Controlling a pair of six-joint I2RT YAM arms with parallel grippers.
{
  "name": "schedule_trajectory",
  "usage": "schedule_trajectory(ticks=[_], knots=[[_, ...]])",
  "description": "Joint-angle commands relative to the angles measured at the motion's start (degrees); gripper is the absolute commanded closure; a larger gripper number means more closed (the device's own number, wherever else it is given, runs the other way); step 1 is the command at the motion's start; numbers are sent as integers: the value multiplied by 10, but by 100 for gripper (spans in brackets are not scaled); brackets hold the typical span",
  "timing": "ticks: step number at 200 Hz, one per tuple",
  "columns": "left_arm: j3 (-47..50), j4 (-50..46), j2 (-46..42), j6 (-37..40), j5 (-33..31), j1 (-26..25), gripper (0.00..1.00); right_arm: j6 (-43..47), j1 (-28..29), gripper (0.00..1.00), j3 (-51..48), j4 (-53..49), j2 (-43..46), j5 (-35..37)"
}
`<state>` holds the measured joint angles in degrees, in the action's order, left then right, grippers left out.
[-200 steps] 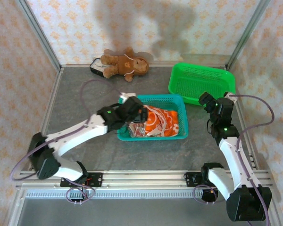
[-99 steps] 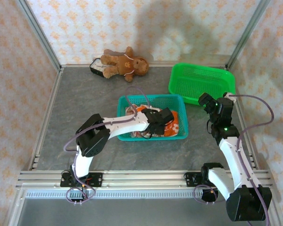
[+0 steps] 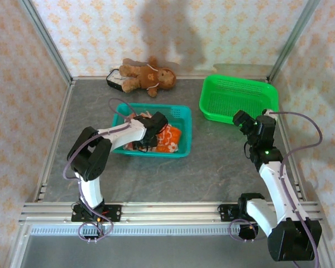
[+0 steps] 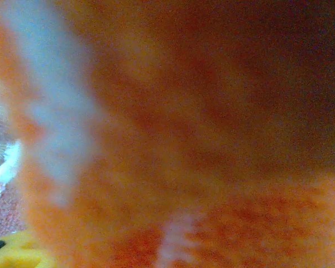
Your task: Fold and stack the towels
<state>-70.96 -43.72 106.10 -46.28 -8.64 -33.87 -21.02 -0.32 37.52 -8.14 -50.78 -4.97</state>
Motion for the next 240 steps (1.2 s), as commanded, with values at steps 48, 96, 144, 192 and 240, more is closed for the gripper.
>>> schedule_trajectory(ticks=[48, 96, 144, 192, 240], knots=[[60, -1, -60, 198, -28, 332, 37, -4, 13, 1, 25, -5, 2, -13], [11, 1, -39, 235, -29, 440, 36, 3, 21, 1, 29, -12, -2, -13], [-58, -17, -24, 245, 17, 496, 28, 6, 27, 1, 32, -15, -5, -10], [-24, -17, -119, 228, 61, 486, 22, 10, 34, 1, 33, -14, -10, -13], [36, 22, -166, 205, 128, 423, 27, 6, 44, 1, 40, -9, -23, -19]])
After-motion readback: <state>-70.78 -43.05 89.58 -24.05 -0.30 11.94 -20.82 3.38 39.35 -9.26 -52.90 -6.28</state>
